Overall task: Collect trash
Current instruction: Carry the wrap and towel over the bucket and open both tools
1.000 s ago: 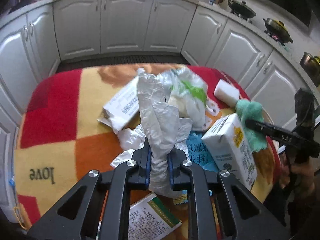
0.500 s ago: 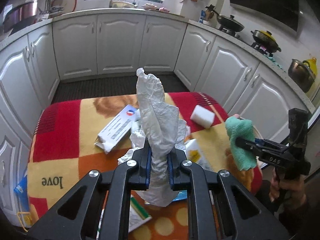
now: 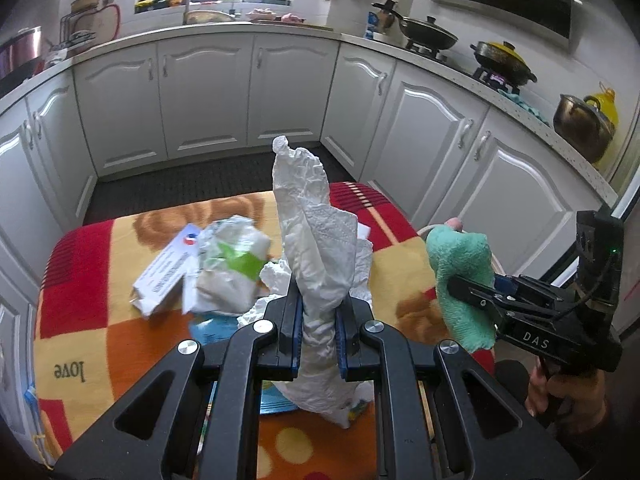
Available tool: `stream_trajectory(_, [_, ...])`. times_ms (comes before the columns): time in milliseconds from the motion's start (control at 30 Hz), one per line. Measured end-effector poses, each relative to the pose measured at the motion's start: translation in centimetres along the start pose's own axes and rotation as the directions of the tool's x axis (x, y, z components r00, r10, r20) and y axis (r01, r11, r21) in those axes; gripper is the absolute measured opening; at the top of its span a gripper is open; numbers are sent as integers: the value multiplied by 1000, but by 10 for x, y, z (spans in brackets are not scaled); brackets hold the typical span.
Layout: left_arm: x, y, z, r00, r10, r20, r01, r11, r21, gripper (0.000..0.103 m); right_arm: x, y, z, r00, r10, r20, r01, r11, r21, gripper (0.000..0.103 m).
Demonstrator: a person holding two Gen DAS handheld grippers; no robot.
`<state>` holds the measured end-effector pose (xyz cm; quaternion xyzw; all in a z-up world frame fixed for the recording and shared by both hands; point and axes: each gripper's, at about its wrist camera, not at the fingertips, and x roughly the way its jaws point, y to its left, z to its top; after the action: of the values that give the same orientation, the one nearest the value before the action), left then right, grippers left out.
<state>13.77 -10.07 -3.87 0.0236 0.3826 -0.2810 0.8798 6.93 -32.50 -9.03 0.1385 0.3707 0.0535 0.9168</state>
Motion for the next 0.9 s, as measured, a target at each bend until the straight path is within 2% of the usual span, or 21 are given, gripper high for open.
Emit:
stream_trajectory(467, [25, -63, 9, 999, -38, -22, 40, 997, 72, 11, -29, -36, -3, 998, -57, 38, 55, 997, 52, 41])
stream_trajectory(900, [62, -114, 16, 995, -74, -66, 81, 991, 108, 11, -56, -91, -15, 989, -136, 54, 127, 981, 145, 41])
